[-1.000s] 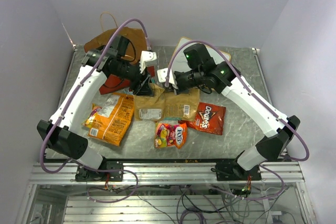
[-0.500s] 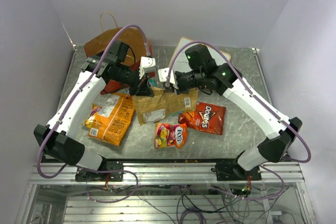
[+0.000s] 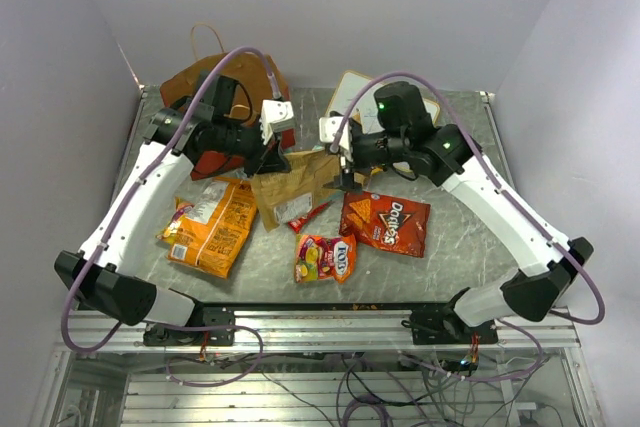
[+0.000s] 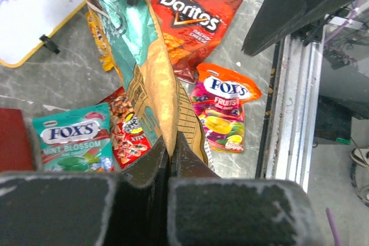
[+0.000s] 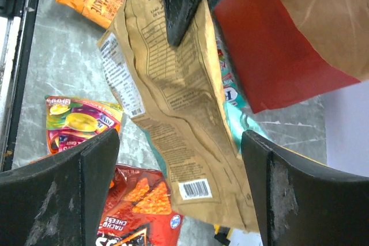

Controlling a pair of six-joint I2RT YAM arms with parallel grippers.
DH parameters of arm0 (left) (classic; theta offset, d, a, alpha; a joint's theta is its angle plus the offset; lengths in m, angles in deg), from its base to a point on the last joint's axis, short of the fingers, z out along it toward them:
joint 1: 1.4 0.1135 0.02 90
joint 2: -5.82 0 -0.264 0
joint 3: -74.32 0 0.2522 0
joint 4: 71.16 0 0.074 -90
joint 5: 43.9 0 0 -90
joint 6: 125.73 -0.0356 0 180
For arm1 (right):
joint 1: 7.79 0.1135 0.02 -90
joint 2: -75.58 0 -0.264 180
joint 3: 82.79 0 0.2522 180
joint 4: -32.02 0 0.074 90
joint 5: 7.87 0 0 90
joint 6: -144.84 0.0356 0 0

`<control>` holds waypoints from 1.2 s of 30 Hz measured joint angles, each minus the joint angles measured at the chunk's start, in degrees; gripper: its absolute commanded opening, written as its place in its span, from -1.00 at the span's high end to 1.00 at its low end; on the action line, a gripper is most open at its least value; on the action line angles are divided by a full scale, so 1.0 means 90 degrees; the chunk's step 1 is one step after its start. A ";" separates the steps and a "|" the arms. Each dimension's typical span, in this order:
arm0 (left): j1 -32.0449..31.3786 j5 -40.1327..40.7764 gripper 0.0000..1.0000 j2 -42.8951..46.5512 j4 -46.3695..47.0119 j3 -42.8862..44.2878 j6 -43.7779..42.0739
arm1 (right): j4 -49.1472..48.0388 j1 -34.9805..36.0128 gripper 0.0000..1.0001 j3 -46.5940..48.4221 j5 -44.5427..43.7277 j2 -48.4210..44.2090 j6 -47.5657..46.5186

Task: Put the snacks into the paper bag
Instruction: Place the snack in the paper bag.

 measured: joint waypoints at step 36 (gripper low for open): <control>0.0097 0.3609 0.86 0.0022 0.0590 0.4017 -0.0571 | 0.0053 -0.3113 -0.76 -0.1489 0.1632 -0.1523 0.0731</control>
